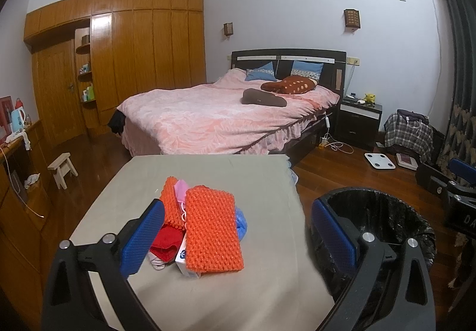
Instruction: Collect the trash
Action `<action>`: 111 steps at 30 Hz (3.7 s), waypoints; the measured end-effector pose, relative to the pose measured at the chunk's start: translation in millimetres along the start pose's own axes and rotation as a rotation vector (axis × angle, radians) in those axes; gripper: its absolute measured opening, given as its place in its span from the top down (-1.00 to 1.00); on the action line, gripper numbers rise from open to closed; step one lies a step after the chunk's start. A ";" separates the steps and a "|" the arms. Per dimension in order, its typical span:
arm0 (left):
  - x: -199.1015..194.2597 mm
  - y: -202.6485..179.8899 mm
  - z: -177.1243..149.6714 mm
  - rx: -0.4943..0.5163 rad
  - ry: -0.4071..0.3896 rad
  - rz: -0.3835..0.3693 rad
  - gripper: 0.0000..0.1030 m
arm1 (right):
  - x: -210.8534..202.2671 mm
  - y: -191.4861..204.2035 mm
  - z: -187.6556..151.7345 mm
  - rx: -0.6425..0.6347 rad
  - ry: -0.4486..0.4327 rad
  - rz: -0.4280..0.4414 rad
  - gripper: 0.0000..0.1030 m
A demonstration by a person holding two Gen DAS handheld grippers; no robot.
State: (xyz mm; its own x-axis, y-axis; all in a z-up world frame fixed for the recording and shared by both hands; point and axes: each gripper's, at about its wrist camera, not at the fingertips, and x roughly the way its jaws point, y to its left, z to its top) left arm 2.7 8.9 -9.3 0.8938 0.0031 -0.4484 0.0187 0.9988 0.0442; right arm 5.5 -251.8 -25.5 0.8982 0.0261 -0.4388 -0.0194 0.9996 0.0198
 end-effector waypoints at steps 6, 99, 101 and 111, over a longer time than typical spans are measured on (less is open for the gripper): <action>3.1 4.8 -1.5 -0.007 0.004 0.004 -0.88 | 10.8 17.8 0.3 -0.004 0.004 0.007 -0.91; 189.2 88.6 -37.9 -0.021 0.133 0.079 0.40 | 208.8 138.6 -24.7 -0.118 0.242 0.385 0.78; 191.9 89.4 -39.3 -0.023 0.141 0.080 0.62 | 209.2 138.2 -25.3 -0.112 0.244 0.386 0.78; 172.8 86.2 -28.9 -0.025 0.087 0.065 0.87 | 202.0 133.4 -21.4 -0.096 0.231 0.391 0.78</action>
State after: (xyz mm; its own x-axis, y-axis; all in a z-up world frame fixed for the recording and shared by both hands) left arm 145.9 96.9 -108.7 0.8505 0.0714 -0.5212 -0.0503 0.9972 0.0545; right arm 175.0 -112.9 -130.7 0.6943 0.3913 -0.6041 -0.3873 0.9105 0.1447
